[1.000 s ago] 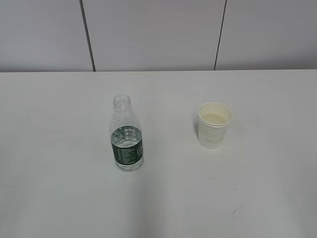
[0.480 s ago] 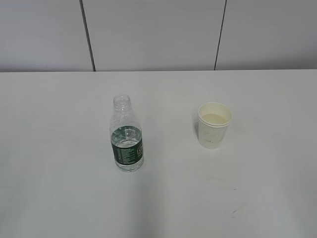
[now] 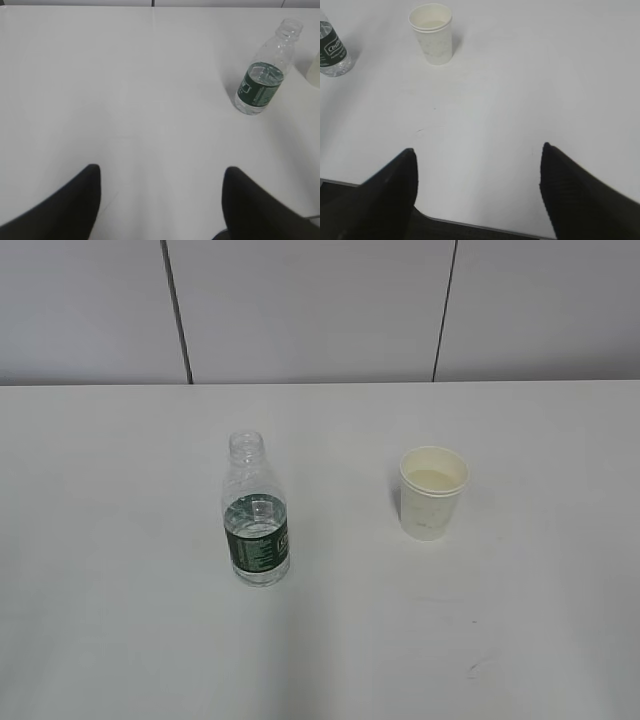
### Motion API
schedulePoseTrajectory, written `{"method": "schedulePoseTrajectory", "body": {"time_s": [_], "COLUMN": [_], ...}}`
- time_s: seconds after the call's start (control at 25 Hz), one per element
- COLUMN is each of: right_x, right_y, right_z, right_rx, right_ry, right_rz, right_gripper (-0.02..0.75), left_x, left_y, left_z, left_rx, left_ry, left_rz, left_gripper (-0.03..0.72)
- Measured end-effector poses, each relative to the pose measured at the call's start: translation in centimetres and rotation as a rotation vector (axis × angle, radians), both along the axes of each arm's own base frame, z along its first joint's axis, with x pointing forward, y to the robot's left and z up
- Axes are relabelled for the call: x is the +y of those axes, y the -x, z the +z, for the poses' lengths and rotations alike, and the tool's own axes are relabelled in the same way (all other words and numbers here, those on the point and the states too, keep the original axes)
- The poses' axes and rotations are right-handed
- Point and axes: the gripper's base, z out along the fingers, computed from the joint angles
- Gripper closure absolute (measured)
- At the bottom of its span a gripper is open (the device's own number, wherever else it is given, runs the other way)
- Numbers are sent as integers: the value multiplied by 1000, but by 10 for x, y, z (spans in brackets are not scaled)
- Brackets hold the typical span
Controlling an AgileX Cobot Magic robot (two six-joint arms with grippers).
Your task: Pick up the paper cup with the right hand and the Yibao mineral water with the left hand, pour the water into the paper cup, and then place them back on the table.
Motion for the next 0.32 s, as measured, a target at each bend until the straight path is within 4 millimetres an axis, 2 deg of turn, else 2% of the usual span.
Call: {"method": "schedulePoseTrajectory", "body": {"time_s": [0.32], "right_x": [0], "right_y": [0], "right_z": [0], "right_rx": [0], "right_ry": [0], "right_rz": [0], "right_gripper": [146], "left_x": [0], "left_y": [0], "left_z": [0], "left_rx": [0], "left_ry": [0], "left_rz": [0], "left_gripper": [219]}}
